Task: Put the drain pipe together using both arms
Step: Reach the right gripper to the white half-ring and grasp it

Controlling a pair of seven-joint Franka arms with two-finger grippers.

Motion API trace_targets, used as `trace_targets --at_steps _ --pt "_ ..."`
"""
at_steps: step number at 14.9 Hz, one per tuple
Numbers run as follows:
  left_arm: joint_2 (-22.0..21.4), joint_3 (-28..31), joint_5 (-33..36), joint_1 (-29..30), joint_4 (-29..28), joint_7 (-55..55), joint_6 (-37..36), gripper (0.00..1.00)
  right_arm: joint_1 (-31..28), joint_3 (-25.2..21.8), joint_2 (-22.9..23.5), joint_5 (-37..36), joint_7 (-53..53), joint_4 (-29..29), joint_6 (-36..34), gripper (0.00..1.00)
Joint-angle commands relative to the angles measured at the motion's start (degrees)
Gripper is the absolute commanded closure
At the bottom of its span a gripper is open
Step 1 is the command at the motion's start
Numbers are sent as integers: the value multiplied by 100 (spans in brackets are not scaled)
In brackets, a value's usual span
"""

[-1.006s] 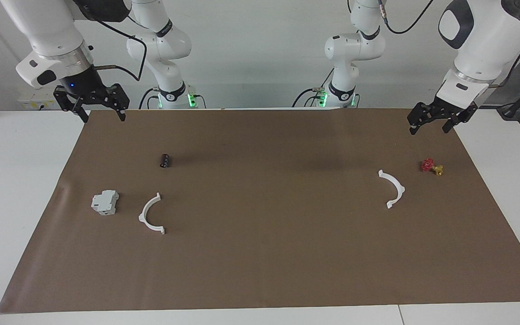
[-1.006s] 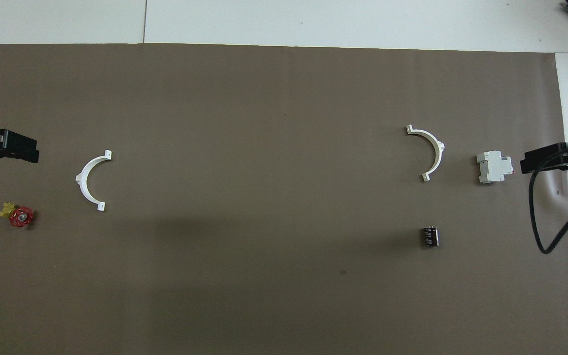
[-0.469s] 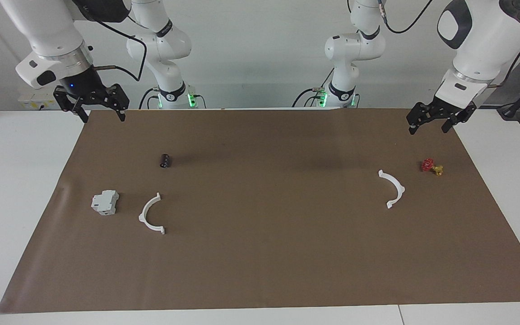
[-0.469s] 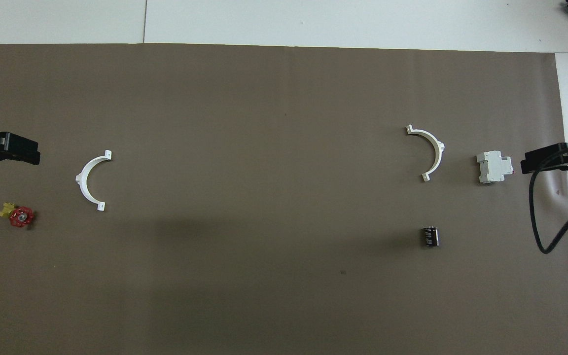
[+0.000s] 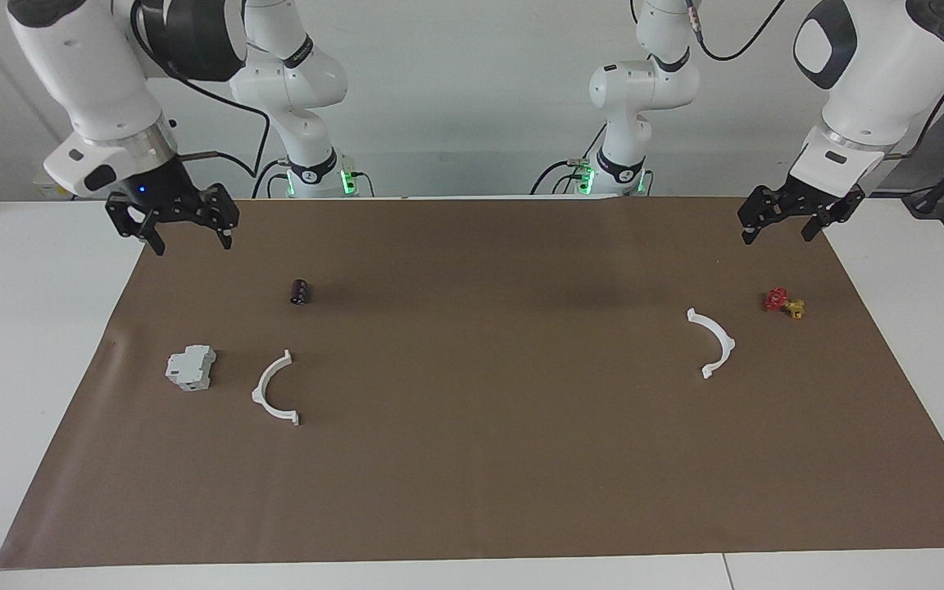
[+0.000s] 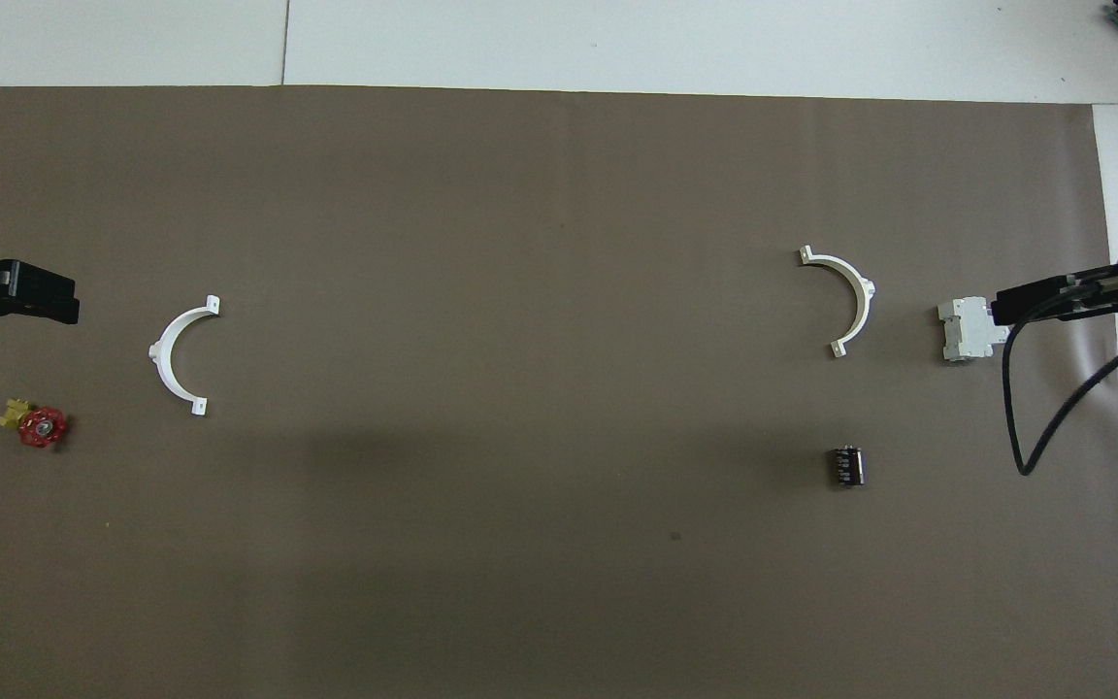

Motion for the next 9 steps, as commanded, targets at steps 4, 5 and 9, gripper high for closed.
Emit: trace_targets --at_steps 4,5,9 --pt "-164 64 -83 -60 -176 62 111 0 -84 26 1503 651 -2149 -138 2011 0" --pt "-164 64 -83 -60 -176 62 103 0 -75 35 1741 659 -2325 -155 2293 0" --pt "-164 64 -74 -59 -176 70 102 0 -93 35 2120 712 -2923 -577 3095 0"
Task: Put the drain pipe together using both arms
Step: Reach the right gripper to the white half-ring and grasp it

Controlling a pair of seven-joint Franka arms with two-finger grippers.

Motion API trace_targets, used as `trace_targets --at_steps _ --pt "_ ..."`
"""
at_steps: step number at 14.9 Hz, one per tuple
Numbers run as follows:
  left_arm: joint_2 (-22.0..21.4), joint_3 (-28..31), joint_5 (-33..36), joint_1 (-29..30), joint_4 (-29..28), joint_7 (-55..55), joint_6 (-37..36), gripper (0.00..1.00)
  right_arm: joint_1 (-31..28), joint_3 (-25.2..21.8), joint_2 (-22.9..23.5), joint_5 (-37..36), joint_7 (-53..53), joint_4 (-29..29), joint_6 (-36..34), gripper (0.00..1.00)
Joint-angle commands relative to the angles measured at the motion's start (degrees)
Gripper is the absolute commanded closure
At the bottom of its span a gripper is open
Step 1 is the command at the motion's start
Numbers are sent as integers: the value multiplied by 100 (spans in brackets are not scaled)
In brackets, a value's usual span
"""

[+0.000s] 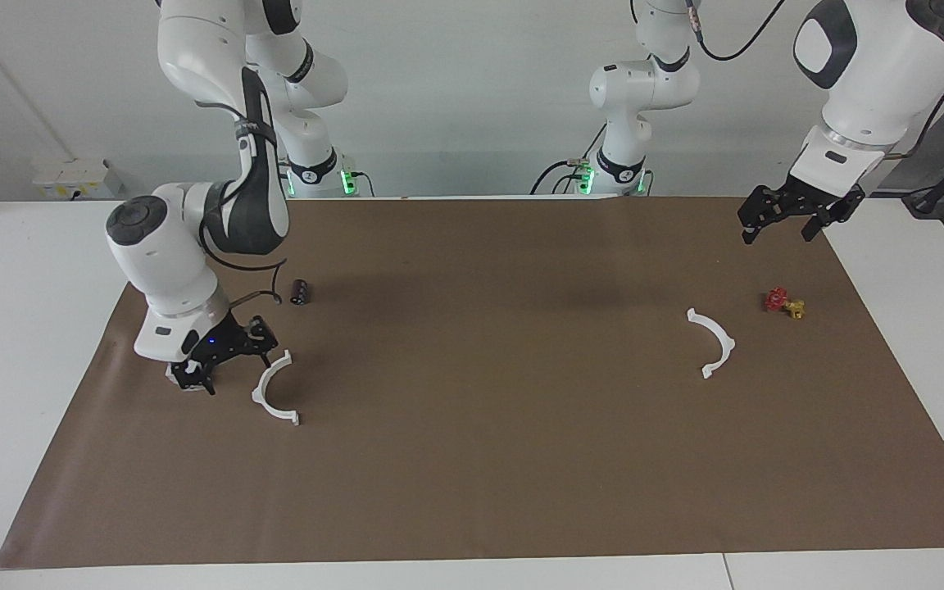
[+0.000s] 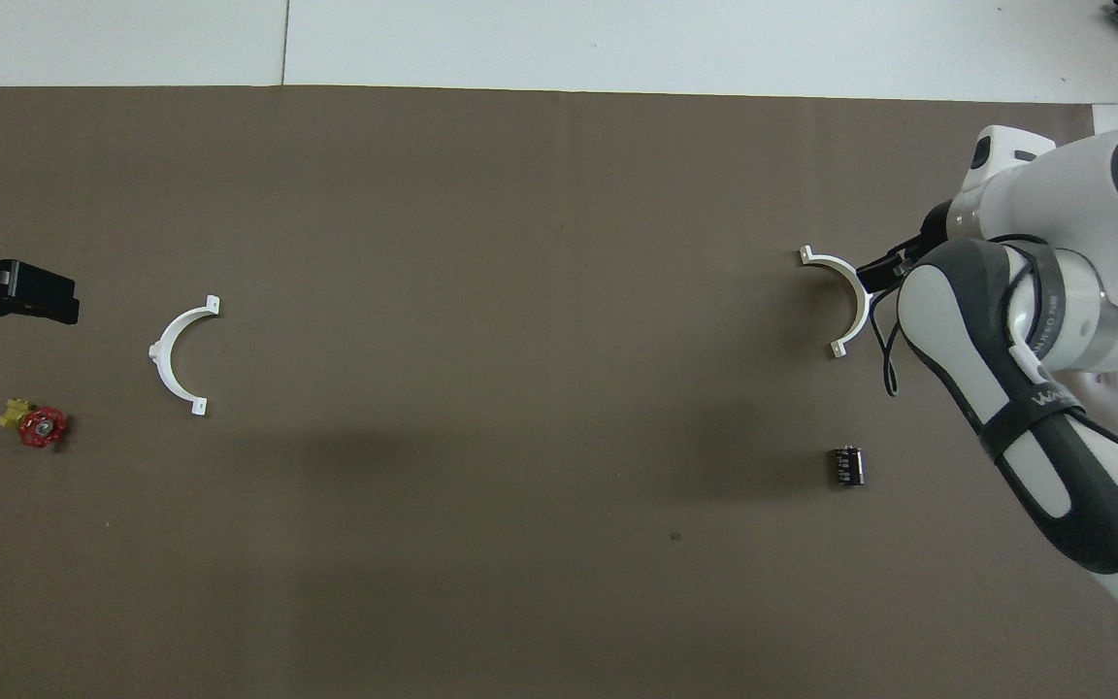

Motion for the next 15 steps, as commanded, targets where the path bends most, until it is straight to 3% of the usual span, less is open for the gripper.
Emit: trace_targets --at_steps 1,5,10,13,15 --pt "-160 56 -83 -51 -176 62 102 0 -58 35 127 417 -552 -214 310 0" --pt "-160 65 -83 -59 -185 62 111 0 -93 35 321 701 -949 -354 574 2" --pt "-160 65 -83 -51 -176 62 120 0 -154 35 400 701 -1116 -530 864 16" --pt "-160 65 -83 -59 -185 62 120 0 -155 35 409 701 -1099 -521 864 50" --pt "-160 56 -83 -51 -185 62 129 0 -154 35 409 709 -1081 -513 856 100"
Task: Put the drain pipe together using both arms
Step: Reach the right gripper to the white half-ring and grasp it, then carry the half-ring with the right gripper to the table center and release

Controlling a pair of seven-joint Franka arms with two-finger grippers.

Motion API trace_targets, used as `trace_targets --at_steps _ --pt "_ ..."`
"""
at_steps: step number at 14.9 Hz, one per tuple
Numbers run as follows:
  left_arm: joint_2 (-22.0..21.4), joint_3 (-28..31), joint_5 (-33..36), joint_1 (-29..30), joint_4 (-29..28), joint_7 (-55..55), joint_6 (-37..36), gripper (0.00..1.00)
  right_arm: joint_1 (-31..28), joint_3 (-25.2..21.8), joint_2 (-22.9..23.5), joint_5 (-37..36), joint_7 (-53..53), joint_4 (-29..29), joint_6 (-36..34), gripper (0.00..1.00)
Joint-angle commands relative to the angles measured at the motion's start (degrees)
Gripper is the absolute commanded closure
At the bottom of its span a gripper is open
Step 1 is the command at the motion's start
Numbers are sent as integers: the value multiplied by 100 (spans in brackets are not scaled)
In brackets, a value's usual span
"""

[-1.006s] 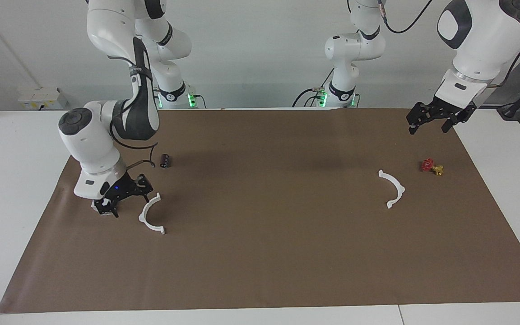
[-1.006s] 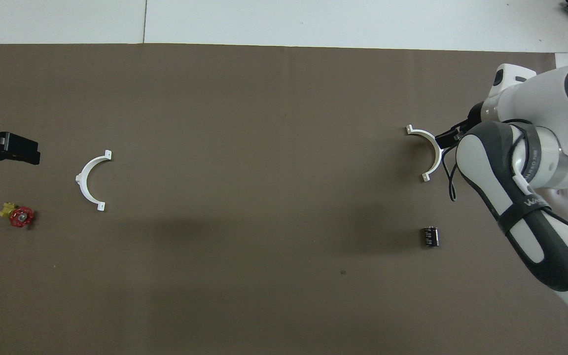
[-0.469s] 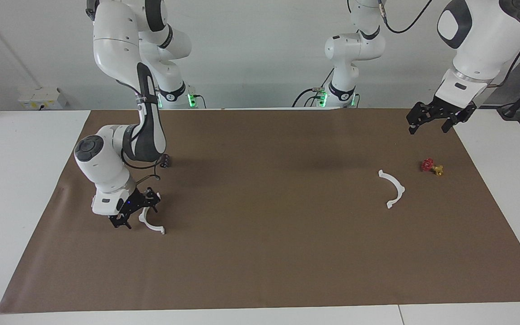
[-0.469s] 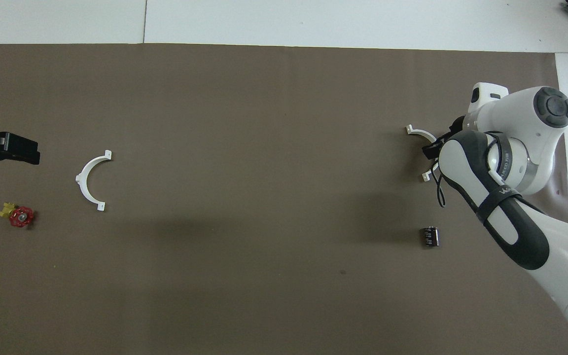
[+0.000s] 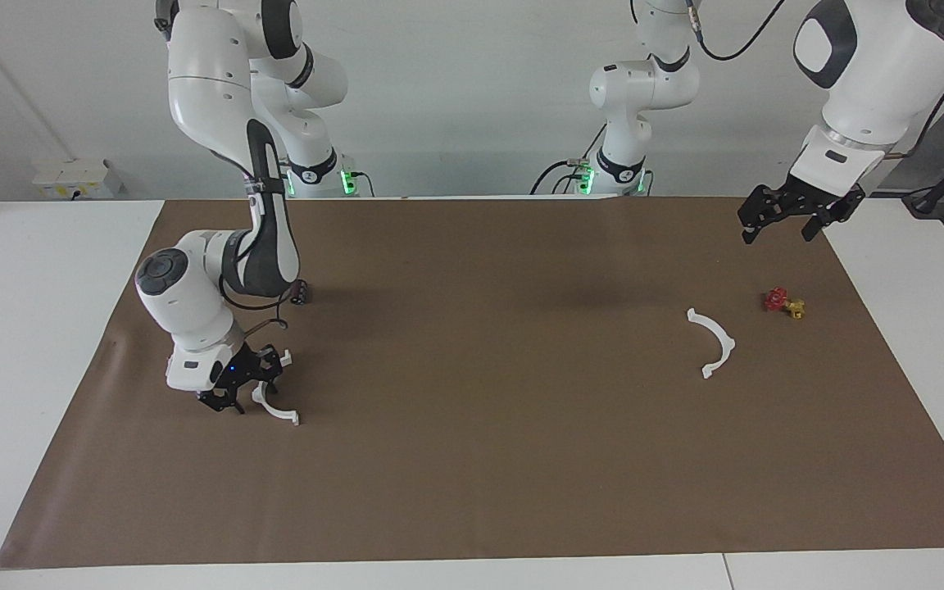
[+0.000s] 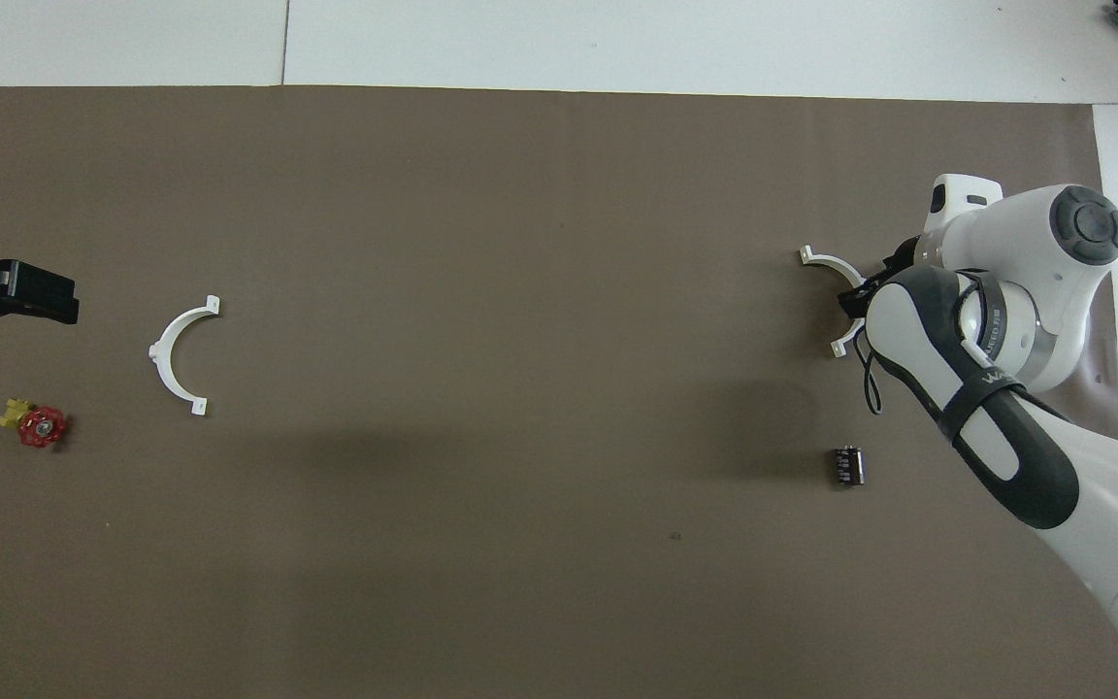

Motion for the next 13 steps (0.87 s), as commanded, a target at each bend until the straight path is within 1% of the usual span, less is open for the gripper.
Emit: trace_targets --at_steps 1,2,5,8,9,11,13 --pt "-157 56 -83 -59 -185 61 137 0 -65 52 -2 266 -167 -55 127 100" --pt "-157 56 -83 -51 -185 61 137 0 -65 52 -2 441 -45 -37 101 100" --pt "-157 56 -83 -59 -185 61 146 0 57 34 -89 504 472 208 -276 100" --pt "-157 56 -83 -59 -193 61 146 0 207 17 -309 407 2016 577 -1040 100" --pt "-157 56 -83 -59 -193 61 146 0 294 25 -414 390 2622 604 -1173 100" --pt "-157 56 -83 -59 -193 61 146 0 671 -1 -520 259 3651 613 -1393 100" --pt "-157 56 -83 -59 -193 61 146 0 1040 17 -608 -22 4374 613 -1481 100"
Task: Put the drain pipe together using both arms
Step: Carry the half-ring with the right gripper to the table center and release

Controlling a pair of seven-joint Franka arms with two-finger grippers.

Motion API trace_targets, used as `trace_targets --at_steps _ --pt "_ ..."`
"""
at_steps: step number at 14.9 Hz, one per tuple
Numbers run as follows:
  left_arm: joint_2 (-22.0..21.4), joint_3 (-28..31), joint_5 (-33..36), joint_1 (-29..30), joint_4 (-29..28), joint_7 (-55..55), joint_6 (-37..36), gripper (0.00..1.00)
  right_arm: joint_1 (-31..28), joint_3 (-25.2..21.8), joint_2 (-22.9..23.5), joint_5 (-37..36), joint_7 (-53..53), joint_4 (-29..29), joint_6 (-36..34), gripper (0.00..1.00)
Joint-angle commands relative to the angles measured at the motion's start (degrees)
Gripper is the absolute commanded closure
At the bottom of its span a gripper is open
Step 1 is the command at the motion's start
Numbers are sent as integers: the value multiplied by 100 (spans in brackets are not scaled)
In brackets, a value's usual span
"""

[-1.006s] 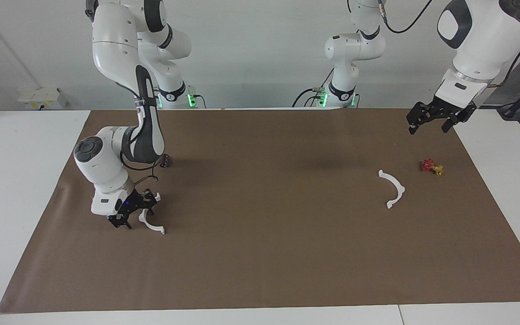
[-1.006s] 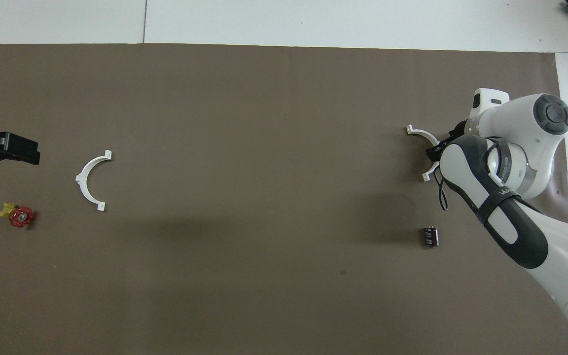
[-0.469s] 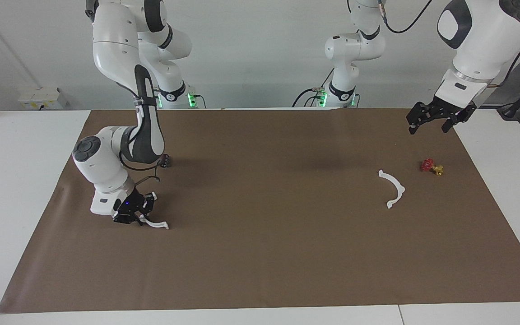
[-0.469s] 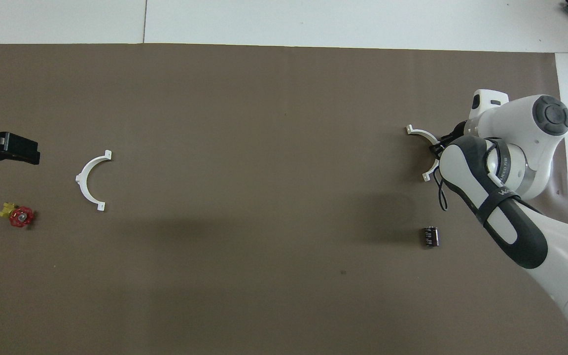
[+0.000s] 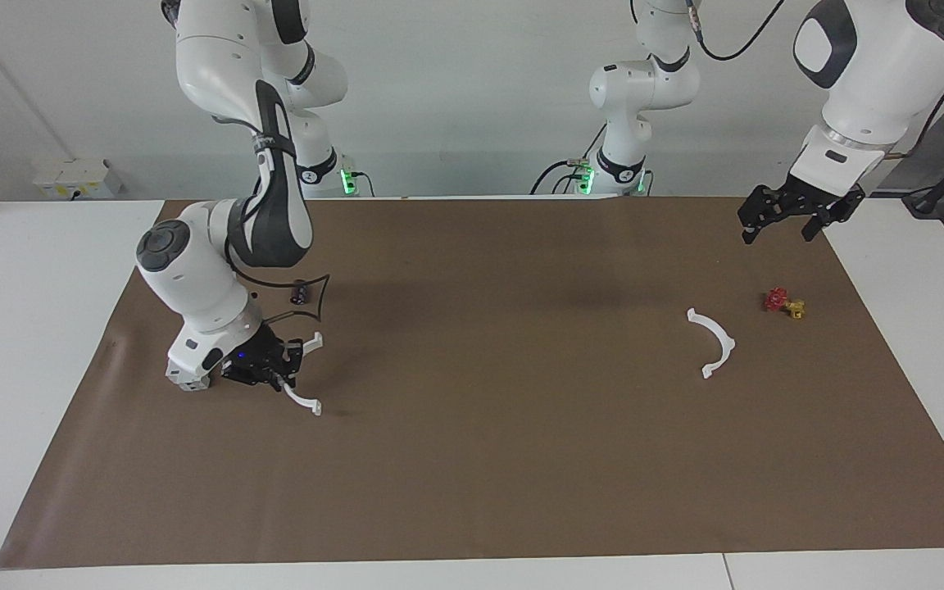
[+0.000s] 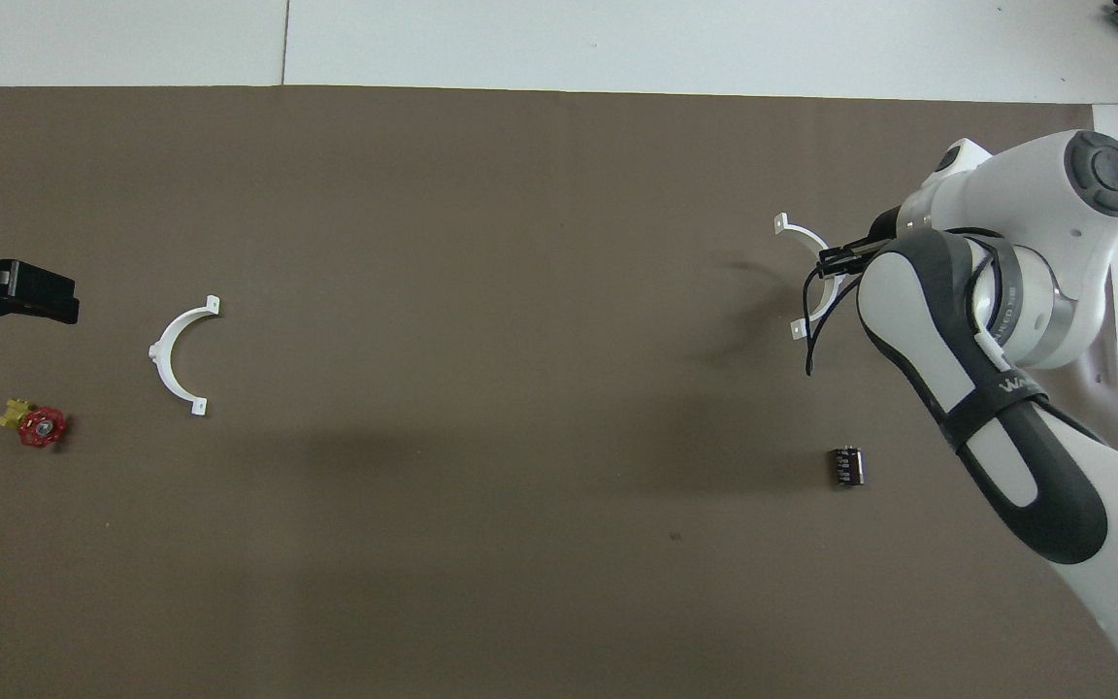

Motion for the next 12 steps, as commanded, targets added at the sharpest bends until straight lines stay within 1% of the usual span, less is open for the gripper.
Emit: trace_targets --at_steps 1,5,8,10,12 --pt "-157 58 -83 -59 -193 61 138 0 499 10 -100 -347 969 -56 -114 100" --pt "-157 49 -109 -51 -193 61 138 0 1308 10 -126 -400 1585 -126 -70 100" --pt "-157 58 -206 -33 -193 53 138 0 1722 27 58 -856 2156 -117 122 100" --pt "-157 58 -206 -33 -193 53 147 0 2082 27 190 -883 2560 -91 255 100" --pt "-157 58 -206 -33 -193 53 147 0 2258 27 287 -892 2825 -82 413 100"
